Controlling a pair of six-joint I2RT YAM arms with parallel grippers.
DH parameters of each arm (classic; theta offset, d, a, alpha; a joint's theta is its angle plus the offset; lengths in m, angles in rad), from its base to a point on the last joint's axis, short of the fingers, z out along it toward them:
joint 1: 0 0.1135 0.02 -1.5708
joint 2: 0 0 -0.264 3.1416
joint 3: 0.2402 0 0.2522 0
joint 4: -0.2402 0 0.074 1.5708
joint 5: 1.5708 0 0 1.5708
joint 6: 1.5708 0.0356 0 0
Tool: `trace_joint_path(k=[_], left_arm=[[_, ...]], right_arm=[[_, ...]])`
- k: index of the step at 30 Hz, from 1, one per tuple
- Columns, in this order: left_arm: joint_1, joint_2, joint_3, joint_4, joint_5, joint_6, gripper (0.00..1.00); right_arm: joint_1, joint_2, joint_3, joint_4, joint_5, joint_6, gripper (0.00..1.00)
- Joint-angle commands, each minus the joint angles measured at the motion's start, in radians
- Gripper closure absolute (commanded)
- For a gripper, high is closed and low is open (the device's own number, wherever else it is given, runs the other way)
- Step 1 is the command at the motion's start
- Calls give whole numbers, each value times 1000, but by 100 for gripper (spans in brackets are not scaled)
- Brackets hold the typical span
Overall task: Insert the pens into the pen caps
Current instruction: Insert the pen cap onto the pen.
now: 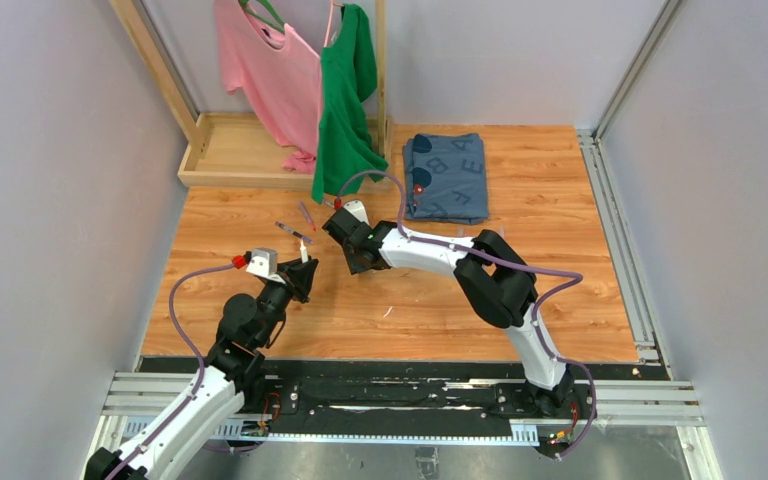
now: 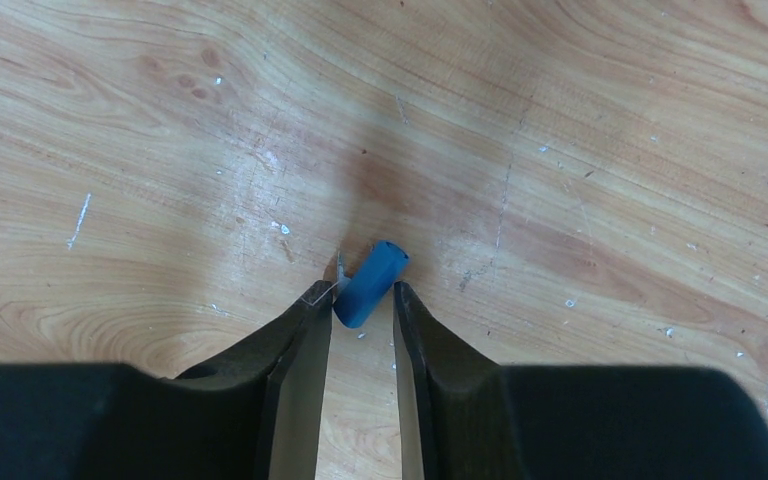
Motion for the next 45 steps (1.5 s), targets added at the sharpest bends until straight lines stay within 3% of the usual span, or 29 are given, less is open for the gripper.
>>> trace_joint_path(k=[1, 13, 29, 33, 36, 45], left_arm=[[6, -12, -3, 18, 3, 12, 100], [6, -18, -3, 18, 8, 14, 100], [6, -23, -3, 15, 6, 14, 100], [5, -21, -3, 14, 8, 14, 100], [6, -23, -2, 13, 11, 8, 100], [6, -20, 13, -31, 52, -38, 100]], right_arm=[[-11, 19, 9, -48, 2, 23, 71], [-42, 14, -6, -47, 0, 61, 64], [-55, 41, -8, -27, -16, 81, 74], [-55, 42, -4, -26, -16, 74, 87], [-56, 2, -18, -27, -1, 59, 99], [-84, -323, -254, 57, -11, -34, 100]])
